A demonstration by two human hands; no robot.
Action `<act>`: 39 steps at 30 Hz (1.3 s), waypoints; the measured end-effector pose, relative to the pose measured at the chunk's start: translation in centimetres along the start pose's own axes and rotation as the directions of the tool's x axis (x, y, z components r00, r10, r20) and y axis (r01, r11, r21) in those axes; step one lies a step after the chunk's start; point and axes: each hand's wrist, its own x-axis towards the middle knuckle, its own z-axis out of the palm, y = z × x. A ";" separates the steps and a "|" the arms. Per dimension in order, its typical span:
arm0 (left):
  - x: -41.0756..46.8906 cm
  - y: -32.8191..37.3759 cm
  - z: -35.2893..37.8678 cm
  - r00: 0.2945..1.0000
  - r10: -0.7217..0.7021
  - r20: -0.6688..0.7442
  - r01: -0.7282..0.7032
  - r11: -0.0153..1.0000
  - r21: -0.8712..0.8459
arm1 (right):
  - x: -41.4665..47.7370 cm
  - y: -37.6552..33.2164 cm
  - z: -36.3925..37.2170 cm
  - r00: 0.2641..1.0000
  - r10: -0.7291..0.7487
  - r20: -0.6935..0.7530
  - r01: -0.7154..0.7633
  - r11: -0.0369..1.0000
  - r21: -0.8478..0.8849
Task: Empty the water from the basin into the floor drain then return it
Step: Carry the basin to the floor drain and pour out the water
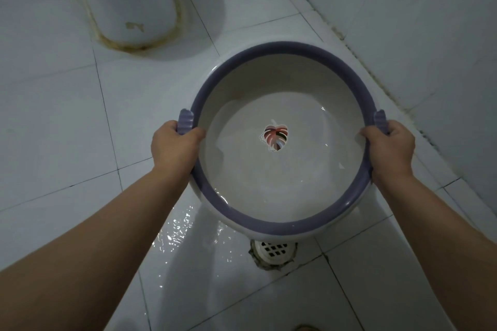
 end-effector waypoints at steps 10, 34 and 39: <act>-0.1 0.1 0.1 1.000 0.005 -0.002 -0.005 1.000 0.010 | 0.0 -0.1 -0.1 1.000 -0.006 0.008 0.006 1.000 0.002; -0.3 -0.5 0.0 1.000 0.007 0.001 -0.007 1.000 0.023 | -0.6 0.3 -0.4 0.999 -0.041 0.016 0.041 0.999 0.030; -0.2 -0.7 0.1 1.000 0.023 -0.008 -0.023 0.999 0.044 | -0.7 0.4 -0.4 0.999 -0.031 0.024 0.030 0.999 0.030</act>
